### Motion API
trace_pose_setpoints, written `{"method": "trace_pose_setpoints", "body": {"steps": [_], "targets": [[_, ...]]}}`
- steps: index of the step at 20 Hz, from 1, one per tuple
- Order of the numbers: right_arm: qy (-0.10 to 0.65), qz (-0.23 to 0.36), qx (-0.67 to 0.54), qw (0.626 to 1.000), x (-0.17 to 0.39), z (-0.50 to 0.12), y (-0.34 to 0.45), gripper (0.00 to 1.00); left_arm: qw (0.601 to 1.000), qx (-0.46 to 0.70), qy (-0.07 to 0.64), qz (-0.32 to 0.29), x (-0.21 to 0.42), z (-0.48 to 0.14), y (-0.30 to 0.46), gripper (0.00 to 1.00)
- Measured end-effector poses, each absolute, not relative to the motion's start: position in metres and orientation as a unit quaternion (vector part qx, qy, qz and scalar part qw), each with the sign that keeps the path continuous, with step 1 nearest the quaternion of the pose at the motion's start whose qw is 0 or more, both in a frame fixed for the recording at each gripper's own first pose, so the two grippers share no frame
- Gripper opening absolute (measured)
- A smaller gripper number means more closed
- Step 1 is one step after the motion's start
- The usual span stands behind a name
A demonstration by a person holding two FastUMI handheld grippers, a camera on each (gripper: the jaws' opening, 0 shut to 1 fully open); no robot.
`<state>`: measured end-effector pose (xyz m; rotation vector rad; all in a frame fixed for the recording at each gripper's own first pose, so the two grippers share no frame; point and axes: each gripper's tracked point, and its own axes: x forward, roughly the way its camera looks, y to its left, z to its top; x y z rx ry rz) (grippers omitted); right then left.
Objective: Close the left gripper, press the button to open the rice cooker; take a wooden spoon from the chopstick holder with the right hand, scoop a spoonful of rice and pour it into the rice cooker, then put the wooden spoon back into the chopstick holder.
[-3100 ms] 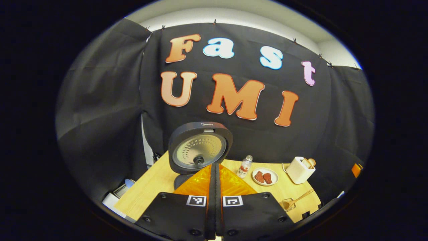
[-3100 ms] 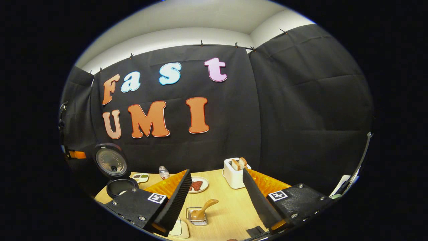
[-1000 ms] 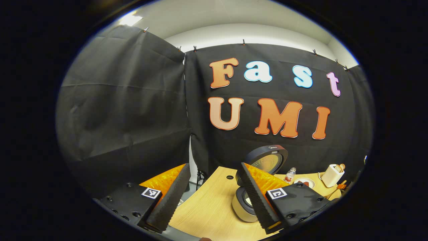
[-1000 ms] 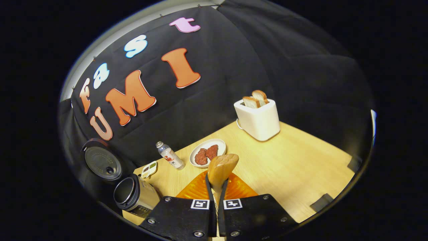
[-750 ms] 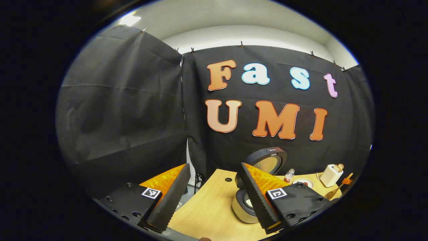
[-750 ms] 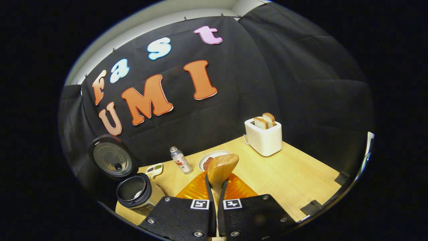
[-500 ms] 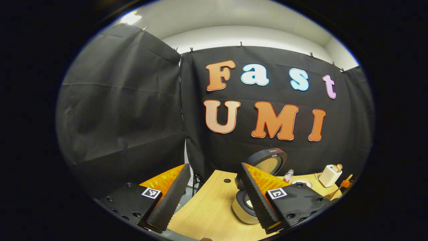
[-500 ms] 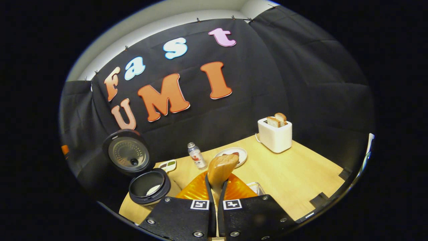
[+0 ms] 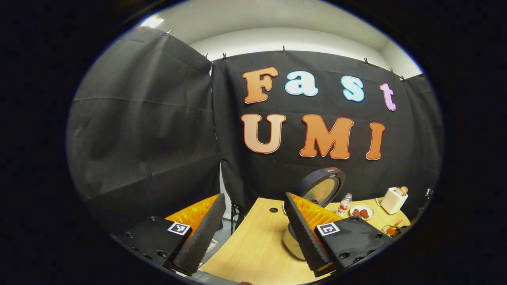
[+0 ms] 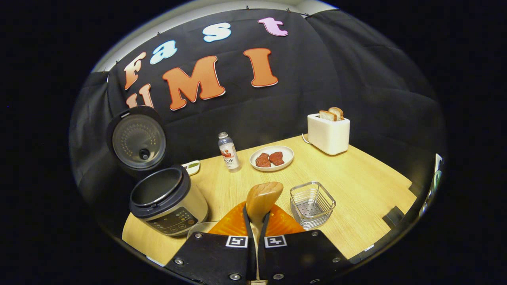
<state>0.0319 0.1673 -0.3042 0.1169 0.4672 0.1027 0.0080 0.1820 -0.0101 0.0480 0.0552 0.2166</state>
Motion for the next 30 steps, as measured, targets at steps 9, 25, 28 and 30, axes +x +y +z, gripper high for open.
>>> {"method": "trace_pose_setpoints", "body": {"steps": [9,25,28,30], "targets": [[0.237,0.075,0.113,0.962,0.003,-0.323,0.215,0.01,0.995,0.015,0.039,0.094,0.017,-0.018,0.179,1.00],[0.273,-0.025,0.508,0.817,0.006,-0.324,0.157,0.01,0.996,0.000,0.038,0.083,0.027,-0.015,0.178,1.00],[0.265,-0.030,0.527,0.807,0.004,-0.312,0.148,0.01,0.996,-0.003,0.035,0.080,0.031,-0.012,0.176,1.00],[0.261,-0.028,0.535,0.803,0.006,-0.300,0.145,0.01,0.996,-0.002,0.033,0.078,0.033,-0.010,0.175,1.00]]}}
